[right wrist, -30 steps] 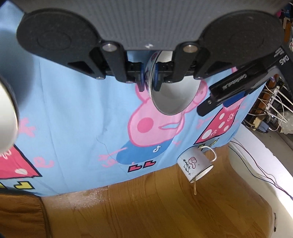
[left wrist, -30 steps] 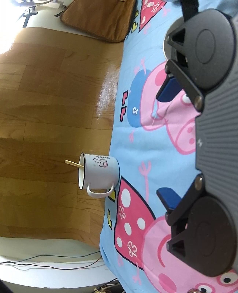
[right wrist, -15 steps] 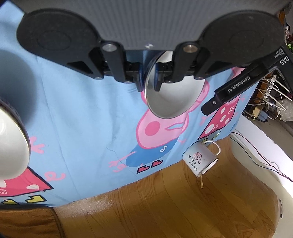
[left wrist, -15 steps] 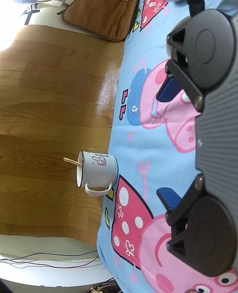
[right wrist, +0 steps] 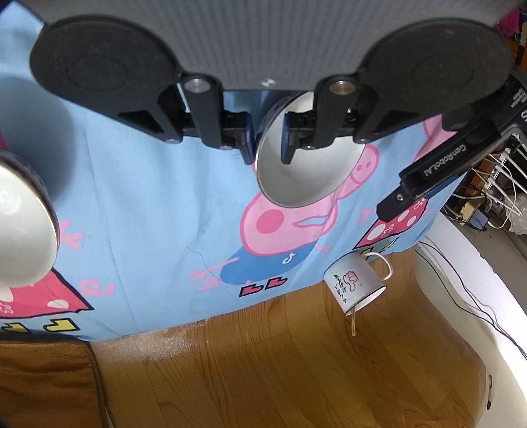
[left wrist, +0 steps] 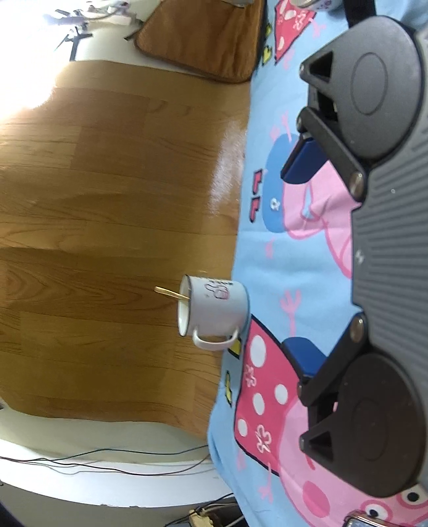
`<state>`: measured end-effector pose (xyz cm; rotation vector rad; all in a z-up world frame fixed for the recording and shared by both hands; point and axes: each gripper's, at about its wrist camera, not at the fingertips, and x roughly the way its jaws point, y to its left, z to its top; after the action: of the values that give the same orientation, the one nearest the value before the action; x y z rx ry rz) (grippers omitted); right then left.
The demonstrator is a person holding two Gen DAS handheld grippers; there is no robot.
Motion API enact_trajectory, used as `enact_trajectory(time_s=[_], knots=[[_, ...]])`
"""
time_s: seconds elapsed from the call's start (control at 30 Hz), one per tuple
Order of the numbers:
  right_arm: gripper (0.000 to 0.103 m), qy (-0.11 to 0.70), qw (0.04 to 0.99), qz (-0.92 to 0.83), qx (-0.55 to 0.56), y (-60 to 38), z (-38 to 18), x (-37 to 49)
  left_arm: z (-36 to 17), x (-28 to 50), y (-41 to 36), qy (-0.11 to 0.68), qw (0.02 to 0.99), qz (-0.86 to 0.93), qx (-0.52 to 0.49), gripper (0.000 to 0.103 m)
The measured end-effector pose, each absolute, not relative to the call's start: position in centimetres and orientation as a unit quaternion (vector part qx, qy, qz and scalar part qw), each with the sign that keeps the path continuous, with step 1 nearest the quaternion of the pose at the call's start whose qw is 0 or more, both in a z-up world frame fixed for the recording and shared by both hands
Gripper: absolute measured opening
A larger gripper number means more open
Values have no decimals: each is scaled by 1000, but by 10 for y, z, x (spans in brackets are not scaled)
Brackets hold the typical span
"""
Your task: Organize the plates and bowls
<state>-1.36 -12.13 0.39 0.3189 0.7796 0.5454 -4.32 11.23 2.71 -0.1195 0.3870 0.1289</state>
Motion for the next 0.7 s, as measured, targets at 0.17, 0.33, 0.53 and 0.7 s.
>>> enact_trajectory(time_s=[0.17, 0.33, 0.53, 0.7], knots=[[21, 374, 877, 258, 155, -122, 3, -13, 29, -47, 114, 175, 980, 71, -65, 103], [21, 369, 880, 256, 152, -122, 5, -16, 30, -52, 110, 157, 983, 71, -57, 103], [22, 368, 881, 257, 150, -122, 5, -16, 30, -48, 112, 182, 981, 43, -59, 103], [24, 369, 881, 252, 154, -123, 5, -17, 28, -47, 117, 194, 977, 35, -81, 103]])
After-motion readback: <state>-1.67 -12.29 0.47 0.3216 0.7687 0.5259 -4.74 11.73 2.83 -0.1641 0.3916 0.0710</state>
